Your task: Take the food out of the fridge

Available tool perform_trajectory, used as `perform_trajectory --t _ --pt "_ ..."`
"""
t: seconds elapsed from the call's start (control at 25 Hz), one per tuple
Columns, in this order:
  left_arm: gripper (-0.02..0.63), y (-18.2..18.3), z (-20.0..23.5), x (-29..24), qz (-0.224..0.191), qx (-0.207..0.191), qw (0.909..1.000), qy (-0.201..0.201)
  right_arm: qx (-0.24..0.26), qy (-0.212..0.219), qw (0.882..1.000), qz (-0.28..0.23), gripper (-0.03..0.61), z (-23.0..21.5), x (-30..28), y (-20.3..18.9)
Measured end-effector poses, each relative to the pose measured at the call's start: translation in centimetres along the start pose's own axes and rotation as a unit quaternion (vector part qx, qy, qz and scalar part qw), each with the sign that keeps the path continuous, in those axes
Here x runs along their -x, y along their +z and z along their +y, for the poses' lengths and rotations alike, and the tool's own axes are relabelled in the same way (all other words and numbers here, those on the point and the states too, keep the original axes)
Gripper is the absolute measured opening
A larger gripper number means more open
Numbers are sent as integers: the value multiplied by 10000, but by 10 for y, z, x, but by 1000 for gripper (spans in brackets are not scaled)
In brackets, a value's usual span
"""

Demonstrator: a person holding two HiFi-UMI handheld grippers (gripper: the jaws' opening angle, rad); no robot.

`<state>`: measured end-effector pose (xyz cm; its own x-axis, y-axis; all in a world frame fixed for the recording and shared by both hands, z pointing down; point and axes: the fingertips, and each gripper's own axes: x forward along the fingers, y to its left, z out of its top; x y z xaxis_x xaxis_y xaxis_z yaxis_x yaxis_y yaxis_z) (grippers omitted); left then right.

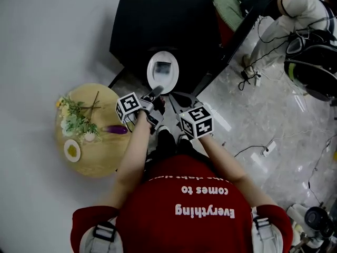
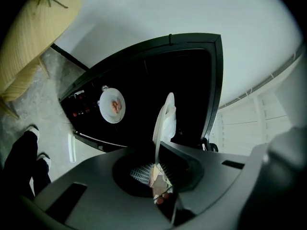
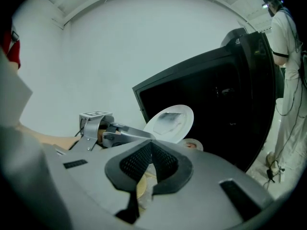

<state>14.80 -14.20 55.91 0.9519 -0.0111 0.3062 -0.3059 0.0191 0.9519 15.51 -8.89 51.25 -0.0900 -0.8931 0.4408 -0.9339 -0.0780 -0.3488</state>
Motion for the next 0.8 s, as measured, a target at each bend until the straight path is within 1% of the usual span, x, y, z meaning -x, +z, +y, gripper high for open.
perform_trajectory --t 0.16,0.36,0.48,0.6,0.8 --pt "32 -18 6 23 -17 -55 10000 43 95 153 9998 85 11 14 10 -10" --pt "32 -44 13 54 -179 35 9998 -22 290 440 9983 235 11 39 20 -25" --pt "32 -56 21 73 -342 133 9993 -18 405 638 9966 341 11 56 24 -37" --pt "32 -68 37 99 -515 248 9983 71 497 872 9938 479 11 77 26 -52" --pt "32 -88 67 157 -994 418 9939 245 763 1388 9843 784 11 122 27 -78"
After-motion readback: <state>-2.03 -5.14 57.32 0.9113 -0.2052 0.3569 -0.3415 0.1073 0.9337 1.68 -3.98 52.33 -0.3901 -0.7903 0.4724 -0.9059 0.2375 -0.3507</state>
